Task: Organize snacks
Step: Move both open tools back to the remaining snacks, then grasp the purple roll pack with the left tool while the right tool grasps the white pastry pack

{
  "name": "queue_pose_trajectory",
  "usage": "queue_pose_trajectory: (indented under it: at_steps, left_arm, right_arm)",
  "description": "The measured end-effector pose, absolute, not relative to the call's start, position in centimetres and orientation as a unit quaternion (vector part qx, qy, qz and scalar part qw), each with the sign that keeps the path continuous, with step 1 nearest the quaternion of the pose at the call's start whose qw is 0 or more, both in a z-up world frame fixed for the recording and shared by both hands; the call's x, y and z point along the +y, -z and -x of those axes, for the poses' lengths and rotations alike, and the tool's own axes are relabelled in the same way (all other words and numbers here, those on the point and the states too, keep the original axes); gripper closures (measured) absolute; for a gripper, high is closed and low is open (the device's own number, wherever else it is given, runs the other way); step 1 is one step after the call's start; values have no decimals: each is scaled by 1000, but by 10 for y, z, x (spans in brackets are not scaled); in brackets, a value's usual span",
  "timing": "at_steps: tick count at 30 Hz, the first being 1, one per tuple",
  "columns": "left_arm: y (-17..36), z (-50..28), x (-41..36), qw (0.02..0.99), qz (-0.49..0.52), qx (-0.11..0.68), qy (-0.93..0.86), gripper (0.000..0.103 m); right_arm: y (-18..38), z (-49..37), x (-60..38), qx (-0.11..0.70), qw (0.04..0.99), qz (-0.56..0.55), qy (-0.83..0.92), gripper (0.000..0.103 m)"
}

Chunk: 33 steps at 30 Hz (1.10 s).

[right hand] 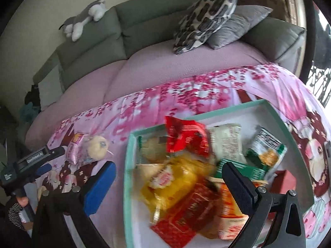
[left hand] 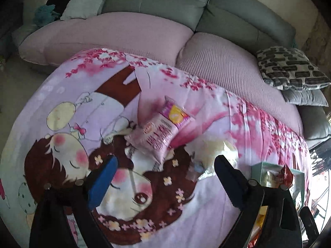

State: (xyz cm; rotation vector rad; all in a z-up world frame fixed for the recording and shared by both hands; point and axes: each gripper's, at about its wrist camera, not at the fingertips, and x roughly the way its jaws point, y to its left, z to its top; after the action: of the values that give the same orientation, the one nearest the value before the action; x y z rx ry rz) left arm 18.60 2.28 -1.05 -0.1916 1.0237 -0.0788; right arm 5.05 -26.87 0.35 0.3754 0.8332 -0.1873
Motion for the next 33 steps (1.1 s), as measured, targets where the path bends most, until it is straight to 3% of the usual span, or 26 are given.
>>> queue_pose_trajectory:
  at_steps: [5, 15, 24, 33]
  left_arm:
    - [12, -195, 45, 874, 105, 475, 23, 1]
    - [25, -246, 83, 853, 98, 507, 75, 0]
    - [30, -284, 53, 822, 30, 547, 158, 0]
    - [64, -299, 16, 779, -21, 602, 177, 0]
  right_arm:
    - [-13, -89, -239, 413, 895, -160, 44, 0]
    - [11, -188, -161, 501, 850, -147, -72, 0]
    - [63, -238, -131, 581, 800, -133, -73, 0]
    - [90, -255, -113, 605, 789, -91, -52, 0]
